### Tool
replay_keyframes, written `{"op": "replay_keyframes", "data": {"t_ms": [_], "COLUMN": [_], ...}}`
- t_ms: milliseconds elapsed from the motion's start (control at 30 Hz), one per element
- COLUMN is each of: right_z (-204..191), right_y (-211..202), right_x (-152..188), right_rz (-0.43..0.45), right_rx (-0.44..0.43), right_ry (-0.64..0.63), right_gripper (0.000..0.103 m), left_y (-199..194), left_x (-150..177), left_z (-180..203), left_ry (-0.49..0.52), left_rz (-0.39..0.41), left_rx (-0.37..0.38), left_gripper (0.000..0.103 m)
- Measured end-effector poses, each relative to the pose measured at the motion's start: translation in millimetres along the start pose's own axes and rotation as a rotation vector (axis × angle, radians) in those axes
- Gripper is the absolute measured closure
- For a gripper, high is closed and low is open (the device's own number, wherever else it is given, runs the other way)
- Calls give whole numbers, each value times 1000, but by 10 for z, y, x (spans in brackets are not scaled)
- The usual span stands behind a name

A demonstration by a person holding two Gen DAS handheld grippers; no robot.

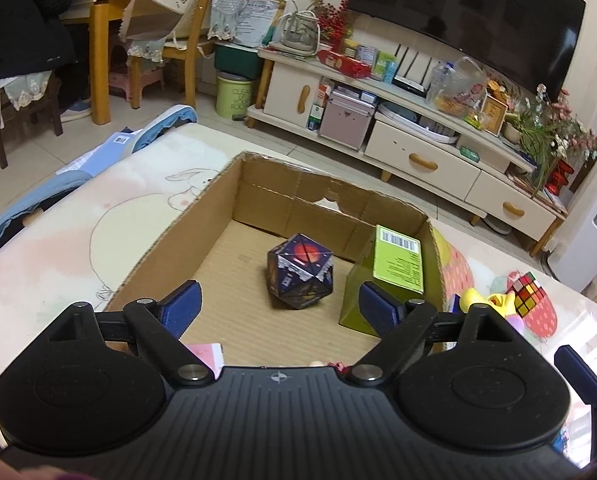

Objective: Organize rigid objects
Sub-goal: 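Move the right gripper to the pink cartoon box while the left gripper moves to the long blue box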

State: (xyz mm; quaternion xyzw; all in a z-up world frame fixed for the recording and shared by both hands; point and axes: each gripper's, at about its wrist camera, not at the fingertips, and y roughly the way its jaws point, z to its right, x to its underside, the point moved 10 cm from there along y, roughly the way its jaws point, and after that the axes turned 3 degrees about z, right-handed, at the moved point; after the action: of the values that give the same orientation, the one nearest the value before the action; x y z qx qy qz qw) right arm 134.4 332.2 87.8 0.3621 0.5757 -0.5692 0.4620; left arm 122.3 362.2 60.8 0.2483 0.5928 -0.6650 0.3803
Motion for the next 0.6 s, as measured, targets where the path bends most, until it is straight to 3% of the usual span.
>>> {"op": "replay_keyframes", "data": {"t_ms": [600], "right_z": [287], "right_y": [-263], "right_x": [243], "right_rz": [-15], "right_rx": [52], "right_ry": [71], "right_gripper": [8], "left_y": [7], "left_x": [66], "left_z": [116], "left_ry": [146], "left_rz": [12], "left_rx": [33], "left_gripper": [0]}}
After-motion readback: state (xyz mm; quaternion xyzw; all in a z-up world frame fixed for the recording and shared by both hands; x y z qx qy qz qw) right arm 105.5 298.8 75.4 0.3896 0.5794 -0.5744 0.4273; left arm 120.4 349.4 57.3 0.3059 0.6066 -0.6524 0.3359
